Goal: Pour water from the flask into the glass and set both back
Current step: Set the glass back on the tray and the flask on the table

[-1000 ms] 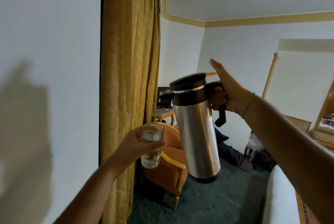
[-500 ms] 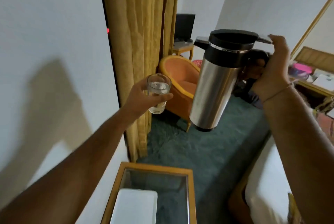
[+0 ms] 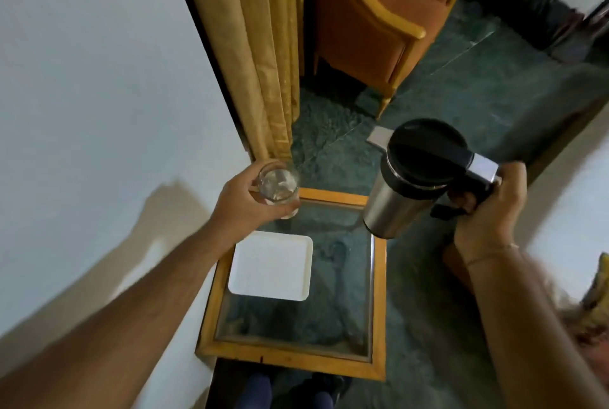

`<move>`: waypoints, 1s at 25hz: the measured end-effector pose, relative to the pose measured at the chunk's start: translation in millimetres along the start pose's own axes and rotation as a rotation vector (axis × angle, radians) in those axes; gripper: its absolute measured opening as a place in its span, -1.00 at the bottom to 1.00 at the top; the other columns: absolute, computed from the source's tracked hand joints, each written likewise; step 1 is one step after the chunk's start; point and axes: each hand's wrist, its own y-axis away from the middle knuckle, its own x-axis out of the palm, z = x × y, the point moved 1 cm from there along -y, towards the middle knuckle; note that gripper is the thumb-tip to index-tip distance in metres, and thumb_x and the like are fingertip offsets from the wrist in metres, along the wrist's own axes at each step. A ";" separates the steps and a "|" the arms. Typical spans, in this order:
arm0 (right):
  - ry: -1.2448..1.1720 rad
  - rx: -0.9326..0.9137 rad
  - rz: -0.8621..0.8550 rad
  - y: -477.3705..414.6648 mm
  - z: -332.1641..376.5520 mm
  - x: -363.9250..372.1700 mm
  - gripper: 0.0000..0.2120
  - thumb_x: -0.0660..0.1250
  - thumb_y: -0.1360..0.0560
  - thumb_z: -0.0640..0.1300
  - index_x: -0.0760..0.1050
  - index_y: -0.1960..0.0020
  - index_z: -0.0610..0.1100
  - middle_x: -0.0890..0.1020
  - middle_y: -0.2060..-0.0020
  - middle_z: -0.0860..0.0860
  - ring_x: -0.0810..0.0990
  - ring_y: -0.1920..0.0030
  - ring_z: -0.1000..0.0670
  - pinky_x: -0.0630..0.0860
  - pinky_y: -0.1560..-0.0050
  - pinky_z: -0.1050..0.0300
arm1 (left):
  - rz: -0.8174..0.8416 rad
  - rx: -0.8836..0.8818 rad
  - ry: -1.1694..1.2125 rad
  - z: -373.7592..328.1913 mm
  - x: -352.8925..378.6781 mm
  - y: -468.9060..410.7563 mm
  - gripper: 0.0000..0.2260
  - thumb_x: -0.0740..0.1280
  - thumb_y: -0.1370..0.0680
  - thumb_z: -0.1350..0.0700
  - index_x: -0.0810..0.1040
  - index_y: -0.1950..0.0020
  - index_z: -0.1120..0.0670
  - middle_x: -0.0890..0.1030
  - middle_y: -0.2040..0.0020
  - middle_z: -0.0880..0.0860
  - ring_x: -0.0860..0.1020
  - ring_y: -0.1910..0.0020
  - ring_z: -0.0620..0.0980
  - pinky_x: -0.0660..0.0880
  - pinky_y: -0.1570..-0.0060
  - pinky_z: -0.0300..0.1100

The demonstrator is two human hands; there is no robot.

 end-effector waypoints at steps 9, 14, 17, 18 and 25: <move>0.125 0.164 0.092 -33.3 -250.4 -52.0 -0.69 0.14 -0.44 0.08 0.30 0.45 0.04 0.31 0.52 0.07 0.25 0.45 0.04 0.29 0.43 0.27 | 0.045 -0.210 -0.133 220.0 103.3 32.4 -0.37 0.70 -0.44 0.00 0.50 -0.43 -0.13 0.60 -0.34 -0.13 0.59 -0.25 -0.04 0.58 -0.06 -0.34; 0.304 0.139 0.082 -29.6 -321.8 -73.1 -0.69 0.09 -0.48 0.06 0.16 0.34 -0.10 0.23 0.41 -0.10 0.17 0.34 -0.16 0.25 0.33 0.06 | 0.070 -0.346 -0.147 292.3 143.8 49.7 -0.35 0.70 -0.44 0.07 0.48 -0.43 -0.16 0.53 -0.31 -0.16 0.53 -0.27 -0.03 0.49 0.00 -0.41; 0.436 0.051 0.081 -27.5 -337.4 -79.0 -0.65 0.08 -0.50 0.00 0.32 0.45 0.01 0.37 0.52 0.07 0.35 0.46 0.06 0.34 0.44 0.27 | 0.076 -0.376 -0.166 321.0 157.9 51.6 -0.34 0.71 -0.43 0.08 0.47 -0.41 -0.21 0.54 -0.29 -0.15 0.54 -0.27 -0.02 0.53 -0.02 -0.35; 0.467 0.054 0.079 -27.7 -340.1 -83.1 -0.61 0.07 -0.51 -0.03 0.35 0.49 0.05 0.41 0.54 0.12 0.38 0.48 0.11 0.36 0.47 0.30 | 0.082 -0.377 -0.177 326.8 161.7 50.7 -0.33 0.72 -0.42 0.09 0.47 -0.39 -0.23 0.55 -0.29 -0.15 0.55 -0.26 -0.01 0.58 -0.07 -0.27; 0.343 0.117 0.032 -35.6 -358.4 -87.0 -0.53 0.11 -0.52 -0.16 0.50 0.49 0.13 0.54 0.53 0.19 0.52 0.47 0.21 0.43 0.46 0.36 | 0.100 -0.392 -0.212 335.9 169.9 29.3 -0.33 0.73 -0.41 0.09 0.47 -0.39 -0.20 0.56 -0.29 -0.11 0.57 -0.23 0.05 0.66 -0.21 0.05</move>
